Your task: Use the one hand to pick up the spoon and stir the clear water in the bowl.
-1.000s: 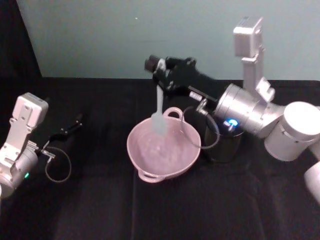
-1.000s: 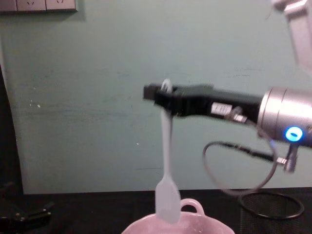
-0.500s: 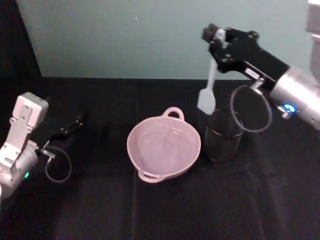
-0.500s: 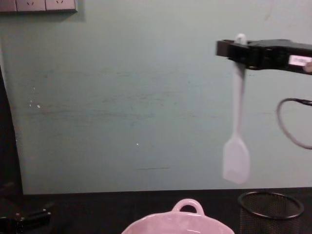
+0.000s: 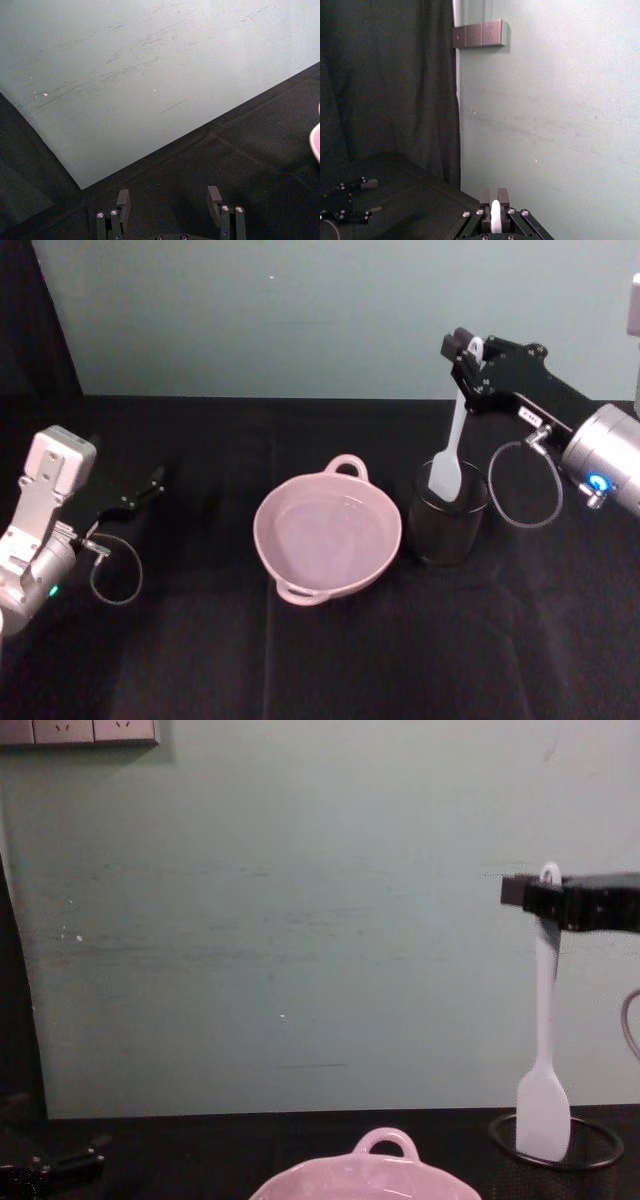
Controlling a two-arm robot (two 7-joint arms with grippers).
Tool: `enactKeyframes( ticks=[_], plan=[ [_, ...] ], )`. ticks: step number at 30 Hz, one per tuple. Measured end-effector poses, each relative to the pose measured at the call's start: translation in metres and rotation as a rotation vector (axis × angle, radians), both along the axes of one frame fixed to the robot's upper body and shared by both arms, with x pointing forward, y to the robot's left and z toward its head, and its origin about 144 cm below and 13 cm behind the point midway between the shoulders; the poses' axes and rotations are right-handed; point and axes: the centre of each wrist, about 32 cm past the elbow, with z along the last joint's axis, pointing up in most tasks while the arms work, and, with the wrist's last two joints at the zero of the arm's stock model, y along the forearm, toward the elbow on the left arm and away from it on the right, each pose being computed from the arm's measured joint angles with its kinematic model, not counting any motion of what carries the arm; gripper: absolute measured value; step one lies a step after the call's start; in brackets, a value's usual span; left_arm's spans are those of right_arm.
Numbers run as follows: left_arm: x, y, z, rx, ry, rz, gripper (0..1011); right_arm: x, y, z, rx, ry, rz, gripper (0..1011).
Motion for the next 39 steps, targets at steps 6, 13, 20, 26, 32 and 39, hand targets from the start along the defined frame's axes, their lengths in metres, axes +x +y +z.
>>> enactKeyframes(
  ticks=[6,13,20,26,32,39],
  plan=[
    [0.000,0.000,0.000,0.000,0.000,0.000,1011,0.005,-0.003,-0.021,0.029,0.054,-0.014,108],
    [0.000,0.000,0.000,0.000,0.000,0.000,1011,0.011,-0.010,-0.048,0.099,0.131,-0.028,108],
    [0.000,0.000,0.000,0.000,0.000,0.000,1011,0.015,-0.022,-0.070,0.225,0.178,-0.041,108],
    [0.000,0.000,0.000,0.000,0.000,0.000,1011,0.016,-0.030,-0.084,0.338,0.209,-0.051,109],
    [0.000,0.000,0.000,0.000,0.000,0.000,1011,0.017,-0.034,-0.100,0.448,0.232,-0.056,108],
    [0.000,0.000,0.000,0.000,0.000,0.000,1011,0.016,-0.037,-0.112,0.538,0.258,-0.074,243]
  ],
)
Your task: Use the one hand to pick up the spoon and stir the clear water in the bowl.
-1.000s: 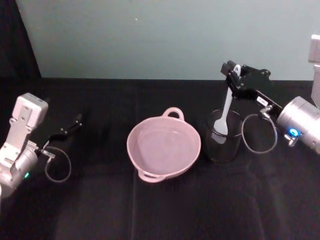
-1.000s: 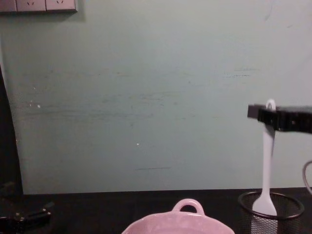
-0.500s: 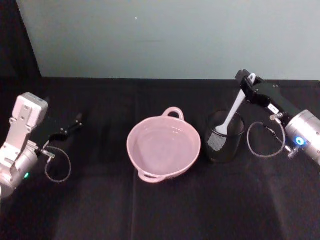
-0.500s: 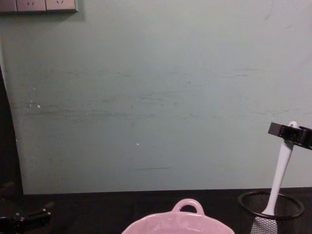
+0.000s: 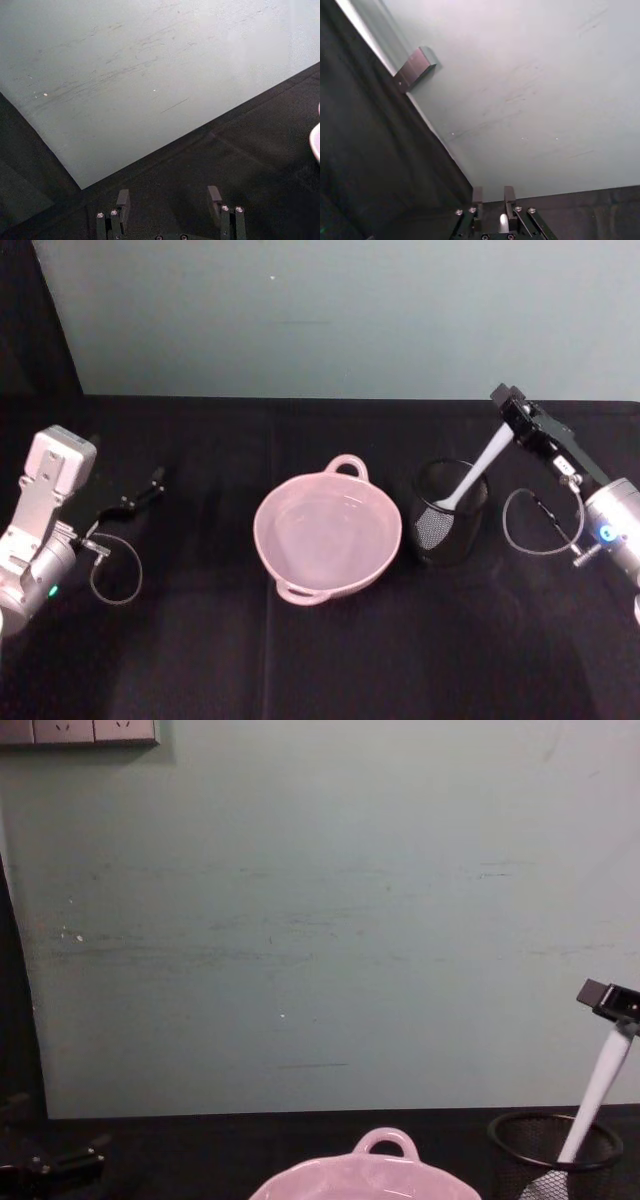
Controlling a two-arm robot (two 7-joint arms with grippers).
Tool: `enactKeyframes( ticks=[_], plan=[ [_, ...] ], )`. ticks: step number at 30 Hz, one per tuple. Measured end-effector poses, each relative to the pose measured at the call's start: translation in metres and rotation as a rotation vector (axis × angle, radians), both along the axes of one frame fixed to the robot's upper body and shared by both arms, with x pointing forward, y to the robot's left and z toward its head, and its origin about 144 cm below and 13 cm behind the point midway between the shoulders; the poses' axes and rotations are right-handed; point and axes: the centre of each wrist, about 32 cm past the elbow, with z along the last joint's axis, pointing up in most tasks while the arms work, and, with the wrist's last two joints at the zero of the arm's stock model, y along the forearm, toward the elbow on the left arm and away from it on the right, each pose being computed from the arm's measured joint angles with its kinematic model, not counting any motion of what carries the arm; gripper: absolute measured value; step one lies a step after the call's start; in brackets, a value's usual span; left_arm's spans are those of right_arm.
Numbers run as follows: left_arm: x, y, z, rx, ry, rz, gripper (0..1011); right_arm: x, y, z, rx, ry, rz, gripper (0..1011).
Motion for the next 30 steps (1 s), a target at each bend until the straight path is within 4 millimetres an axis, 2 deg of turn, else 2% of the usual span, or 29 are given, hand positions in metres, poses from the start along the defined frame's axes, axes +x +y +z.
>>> enactKeyframes(
  ticks=[2,5,8,11,12,17,21,24,30],
  plan=[
    [0.000,0.000,0.000,0.000,0.000,0.000,1011,-0.001,-0.001,-0.003,0.016,0.010,-0.007,324],
    [0.000,0.000,0.000,0.000,0.000,0.000,1011,-0.002,-0.001,-0.005,0.030,0.019,-0.012,384],
    [0.000,0.000,0.000,0.000,0.000,0.000,1011,-0.003,-0.002,-0.006,0.035,0.026,-0.019,527],
    [0.000,0.000,0.000,0.000,0.000,0.000,1011,-0.004,-0.002,-0.005,0.033,0.028,-0.020,586],
    [0.000,0.000,0.000,0.000,0.000,0.000,1011,-0.004,-0.002,-0.005,0.031,0.029,-0.018,648],
    [0.000,0.000,0.000,0.000,0.000,0.000,1011,-0.009,-0.005,-0.002,0.008,0.046,-0.013,785],
    [0.000,0.000,0.000,0.000,0.000,0.000,1011,-0.017,-0.011,0.005,-0.033,0.067,0.002,893],
    [0.000,0.000,0.000,0.000,0.000,0.000,1011,-0.030,-0.021,0.021,-0.119,0.101,0.024,984],
    [0.000,0.000,0.000,0.000,0.000,0.000,1011,-0.050,-0.037,0.045,-0.251,0.167,0.066,1002]
  ],
)
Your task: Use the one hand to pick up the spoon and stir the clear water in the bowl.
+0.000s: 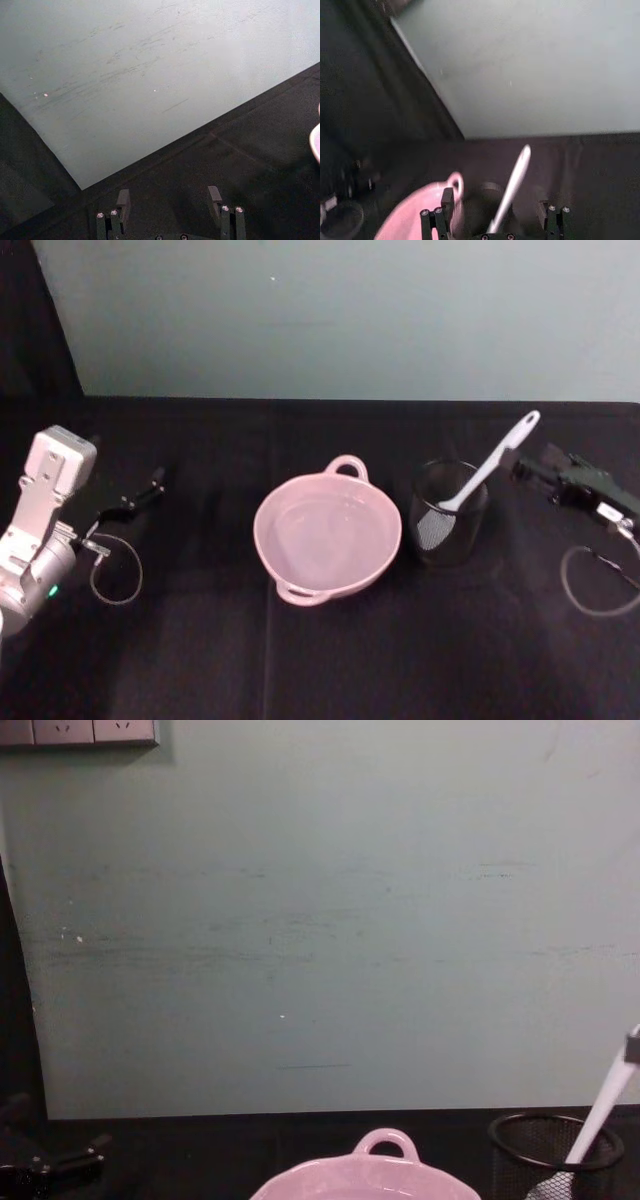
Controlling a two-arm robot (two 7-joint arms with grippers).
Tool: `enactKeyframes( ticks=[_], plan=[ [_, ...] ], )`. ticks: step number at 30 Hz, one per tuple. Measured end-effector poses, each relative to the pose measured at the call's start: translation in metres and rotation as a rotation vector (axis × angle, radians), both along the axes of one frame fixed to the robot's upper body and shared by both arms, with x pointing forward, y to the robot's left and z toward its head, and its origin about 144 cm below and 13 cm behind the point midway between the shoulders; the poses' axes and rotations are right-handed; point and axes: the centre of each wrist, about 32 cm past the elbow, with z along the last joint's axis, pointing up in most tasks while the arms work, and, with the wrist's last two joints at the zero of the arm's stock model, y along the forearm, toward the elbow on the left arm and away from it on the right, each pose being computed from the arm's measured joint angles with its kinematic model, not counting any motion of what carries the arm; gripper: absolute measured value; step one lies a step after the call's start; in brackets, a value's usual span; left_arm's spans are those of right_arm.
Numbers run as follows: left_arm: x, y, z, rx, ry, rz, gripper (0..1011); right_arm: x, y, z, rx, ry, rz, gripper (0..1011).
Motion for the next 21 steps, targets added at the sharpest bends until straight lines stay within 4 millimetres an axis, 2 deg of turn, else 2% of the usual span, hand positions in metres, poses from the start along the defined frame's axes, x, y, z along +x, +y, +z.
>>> enactKeyframes(
  ticks=[4,10,16,21],
  plan=[
    [0.000,0.000,0.000,0.000,0.000,0.000,1011,-0.014,-0.014,0.016,-0.135,0.079,0.028,1002],
    [0.000,0.000,0.000,0.000,0.000,0.000,1011,-0.016,-0.020,0.018,-0.279,0.117,0.005,1002],
    [0.000,0.000,0.000,0.000,0.000,0.000,1011,0.003,-0.012,0.003,-0.449,0.096,-0.030,1002],
    [0.000,0.000,0.000,0.000,0.000,0.000,1011,0.019,-0.005,-0.024,-0.517,-0.052,-0.088,1002]
  ],
)
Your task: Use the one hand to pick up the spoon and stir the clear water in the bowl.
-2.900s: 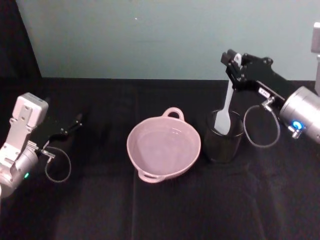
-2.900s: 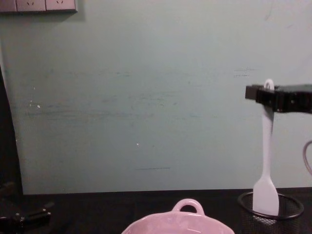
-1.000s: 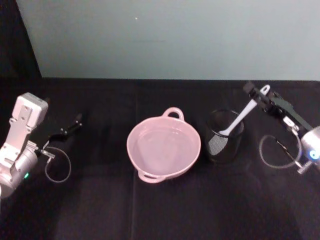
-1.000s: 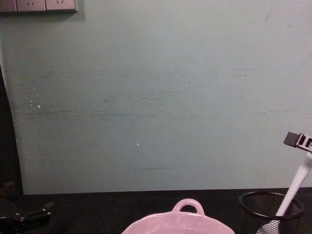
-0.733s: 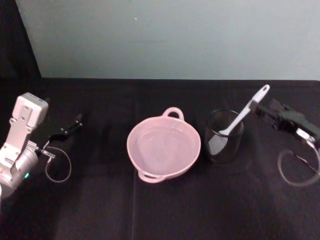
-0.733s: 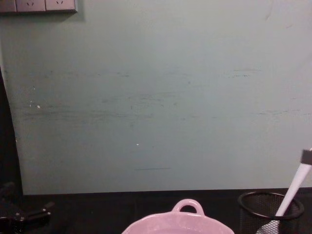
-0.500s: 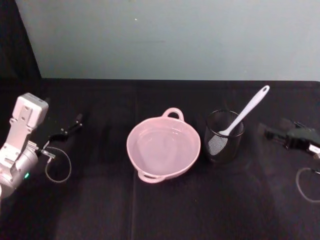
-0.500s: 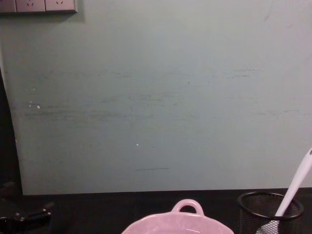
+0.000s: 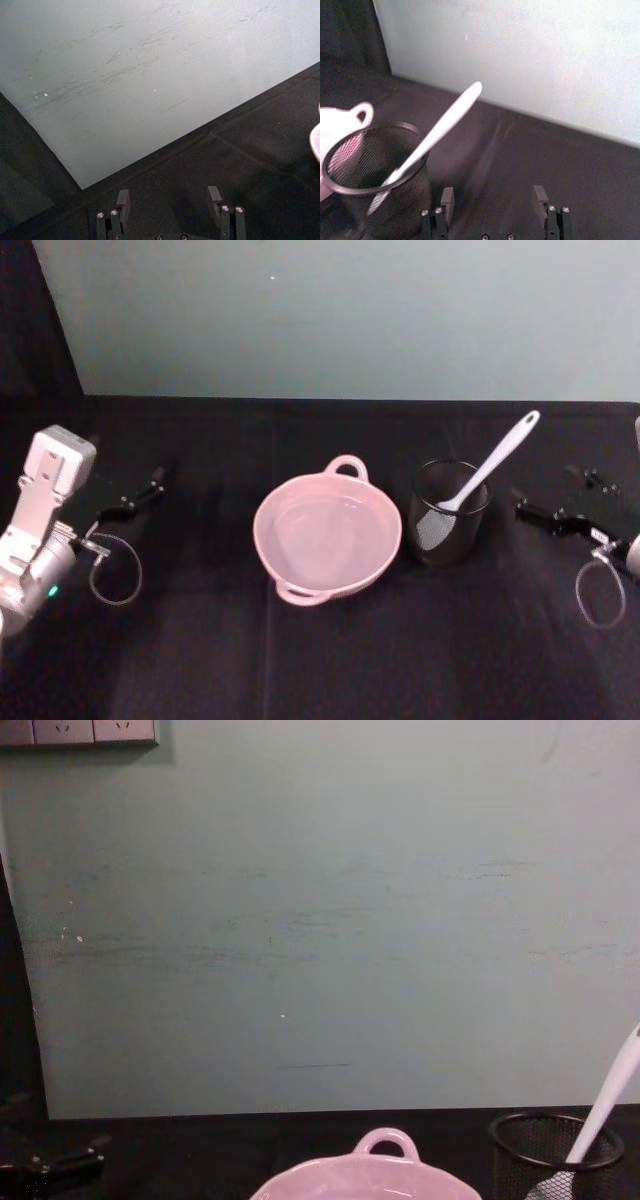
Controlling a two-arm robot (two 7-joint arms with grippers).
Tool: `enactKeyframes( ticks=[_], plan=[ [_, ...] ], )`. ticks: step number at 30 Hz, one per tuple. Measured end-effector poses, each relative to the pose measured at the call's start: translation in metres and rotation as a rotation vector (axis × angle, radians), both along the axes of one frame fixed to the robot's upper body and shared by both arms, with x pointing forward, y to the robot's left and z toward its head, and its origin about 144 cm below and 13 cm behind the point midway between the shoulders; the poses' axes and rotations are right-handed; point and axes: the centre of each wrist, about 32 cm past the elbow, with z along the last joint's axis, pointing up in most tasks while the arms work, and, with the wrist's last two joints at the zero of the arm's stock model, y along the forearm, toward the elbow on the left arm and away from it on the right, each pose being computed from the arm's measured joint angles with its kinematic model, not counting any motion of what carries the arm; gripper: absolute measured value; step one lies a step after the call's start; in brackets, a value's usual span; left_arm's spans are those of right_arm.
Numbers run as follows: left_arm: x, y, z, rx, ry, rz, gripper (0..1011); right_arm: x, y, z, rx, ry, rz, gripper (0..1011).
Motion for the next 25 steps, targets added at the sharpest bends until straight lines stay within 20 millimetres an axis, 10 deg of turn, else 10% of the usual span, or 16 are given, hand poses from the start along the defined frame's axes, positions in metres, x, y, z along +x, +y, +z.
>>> enactKeyframes(
  ticks=[25],
  plan=[
    [0.000,0.000,0.000,0.000,0.000,0.000,1011,0.005,-0.003,-0.018,-0.019,-0.172,-0.033,1002]
  ],
)
